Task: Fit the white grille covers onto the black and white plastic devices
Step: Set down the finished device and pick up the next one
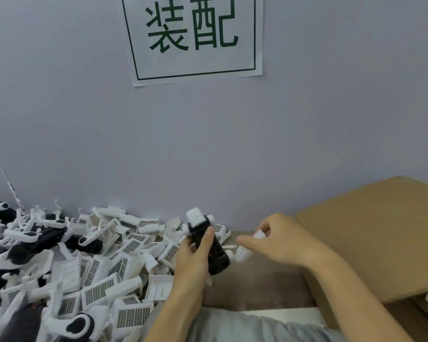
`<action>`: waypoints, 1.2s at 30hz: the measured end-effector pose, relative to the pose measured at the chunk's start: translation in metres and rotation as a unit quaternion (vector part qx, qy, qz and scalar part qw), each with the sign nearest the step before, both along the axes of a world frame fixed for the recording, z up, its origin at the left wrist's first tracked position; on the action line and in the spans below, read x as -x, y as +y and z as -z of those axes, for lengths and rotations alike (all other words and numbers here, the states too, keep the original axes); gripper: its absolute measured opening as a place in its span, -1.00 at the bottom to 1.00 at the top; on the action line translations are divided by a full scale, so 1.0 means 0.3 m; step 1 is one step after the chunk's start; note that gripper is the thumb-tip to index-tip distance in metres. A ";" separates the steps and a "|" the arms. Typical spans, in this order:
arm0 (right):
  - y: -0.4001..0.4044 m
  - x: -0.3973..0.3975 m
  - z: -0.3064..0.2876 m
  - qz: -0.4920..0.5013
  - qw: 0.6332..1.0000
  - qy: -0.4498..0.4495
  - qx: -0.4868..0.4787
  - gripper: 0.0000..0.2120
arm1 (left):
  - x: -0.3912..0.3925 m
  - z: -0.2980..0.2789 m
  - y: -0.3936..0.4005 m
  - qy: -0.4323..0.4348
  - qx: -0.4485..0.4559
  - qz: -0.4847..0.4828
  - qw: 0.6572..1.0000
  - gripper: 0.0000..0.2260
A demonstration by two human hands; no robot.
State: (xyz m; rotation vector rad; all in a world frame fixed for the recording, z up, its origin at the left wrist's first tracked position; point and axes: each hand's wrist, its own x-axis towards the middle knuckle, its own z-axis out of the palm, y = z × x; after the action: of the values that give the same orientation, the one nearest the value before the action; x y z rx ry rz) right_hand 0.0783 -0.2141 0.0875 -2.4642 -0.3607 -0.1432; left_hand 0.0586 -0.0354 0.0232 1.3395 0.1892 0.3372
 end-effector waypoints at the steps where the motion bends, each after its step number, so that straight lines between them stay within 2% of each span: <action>1: 0.014 0.009 -0.006 -0.005 1.000 0.000 0.014 -0.48 | 0.001 0.002 -0.013 -0.009 -0.023 0.018 1.000 -0.69; 3: 0.052 0.022 0.001 -0.002 1.000 -0.003 -0.001 -0.45 | 0.006 0.009 -0.041 -0.020 -0.059 0.063 0.996 -0.77; 8: 0.137 0.025 0.087 0.057 0.987 -0.051 -0.142 -0.47 | 0.009 0.029 -0.074 -0.056 -0.096 0.127 0.986 -0.72; 11: 0.142 0.020 0.102 -0.013 0.986 -0.033 -0.161 -0.56 | -0.002 0.035 -0.063 -0.064 -0.080 0.104 0.989 -0.67; 14: 0.137 0.010 0.102 -0.040 0.986 -0.032 -0.158 -0.84 | -0.011 0.041 -0.052 -0.065 -0.062 0.083 0.992 -0.66; 19: 0.157 0.015 0.122 -0.017 0.983 -0.083 -0.163 -0.76 | -0.002 0.039 -0.057 -0.071 -0.116 0.081 0.987 -0.77; 23: 0.188 0.014 0.157 0.006 0.975 -0.136 -0.175 -0.77 | -0.005 0.028 -0.047 -0.087 -0.083 0.029 0.992 -0.81; 25: 0.188 0.010 0.166 -0.041 0.979 -0.110 -0.165 -0.81 | -0.010 0.028 -0.036 -0.076 -0.039 -0.009 0.996 -0.84; 27: 0.182 0.004 0.170 -0.085 0.969 -0.045 -0.226 -0.81 | -0.010 0.025 -0.030 -0.058 0.004 -0.011 0.998 -0.83; 29: 0.185 0.002 0.178 -0.088 0.942 0.024 -0.324 -0.78 | -0.005 0.025 -0.031 -0.067 -0.023 -0.001 0.997 -0.84; 31: 0.191 0.002 0.189 -0.073 0.919 0.057 -0.384 -0.80 | -0.001 0.029 -0.035 -0.085 -0.070 0.007 0.994 -0.84; 36: 0.192 0.000 0.199 -0.029 0.906 0.054 -0.418 -0.90 | -0.007 0.030 -0.030 -0.109 -0.127 -0.016 0.986 -0.81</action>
State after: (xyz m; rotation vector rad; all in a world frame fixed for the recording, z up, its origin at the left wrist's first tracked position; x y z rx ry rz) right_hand 0.0783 -0.1566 0.0277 -1.5994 -0.2503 -0.1044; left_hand 0.0608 -0.0444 0.0141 1.5403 -0.0165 0.5456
